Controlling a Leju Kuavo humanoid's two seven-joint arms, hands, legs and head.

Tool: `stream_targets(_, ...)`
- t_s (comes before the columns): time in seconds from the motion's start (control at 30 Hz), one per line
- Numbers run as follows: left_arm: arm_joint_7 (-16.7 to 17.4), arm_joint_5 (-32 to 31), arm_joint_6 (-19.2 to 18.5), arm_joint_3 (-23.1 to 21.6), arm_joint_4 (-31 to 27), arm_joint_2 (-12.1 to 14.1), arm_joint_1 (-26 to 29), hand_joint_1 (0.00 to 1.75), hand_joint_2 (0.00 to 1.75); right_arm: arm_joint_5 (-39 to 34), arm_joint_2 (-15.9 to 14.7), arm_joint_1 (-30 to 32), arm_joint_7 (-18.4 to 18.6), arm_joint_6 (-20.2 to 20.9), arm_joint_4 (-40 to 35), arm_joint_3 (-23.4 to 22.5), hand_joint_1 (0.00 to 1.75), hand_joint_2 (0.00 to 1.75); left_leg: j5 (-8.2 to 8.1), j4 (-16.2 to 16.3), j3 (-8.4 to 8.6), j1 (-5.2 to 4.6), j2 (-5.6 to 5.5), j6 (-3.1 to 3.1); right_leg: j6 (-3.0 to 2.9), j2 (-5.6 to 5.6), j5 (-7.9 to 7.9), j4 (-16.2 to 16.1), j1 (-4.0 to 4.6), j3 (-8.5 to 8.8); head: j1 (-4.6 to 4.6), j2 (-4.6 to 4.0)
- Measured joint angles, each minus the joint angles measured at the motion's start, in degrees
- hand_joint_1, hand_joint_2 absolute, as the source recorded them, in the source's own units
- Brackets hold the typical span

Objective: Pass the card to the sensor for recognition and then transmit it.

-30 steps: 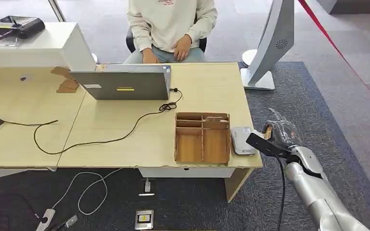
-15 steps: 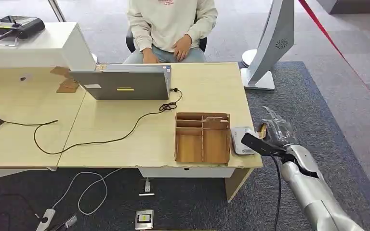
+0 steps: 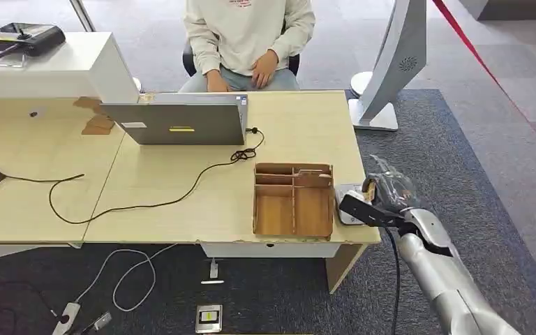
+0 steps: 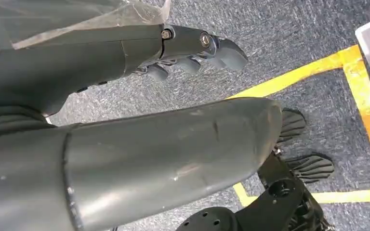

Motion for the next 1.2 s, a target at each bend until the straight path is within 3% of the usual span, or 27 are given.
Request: stream_targets(1.2,-0.09,0.48,0.59,0.02,0.0,-0.07,0.11,0.0,0.0,-1.38,1.31,-0.93,-3.21,-1.73,7.48,0.24,1.75,1.75,0.0,0.0,0.02,0.0,0.01,0.0,0.0,0.0,0.0,0.0,0.0,0.01,-0.02,0.0)
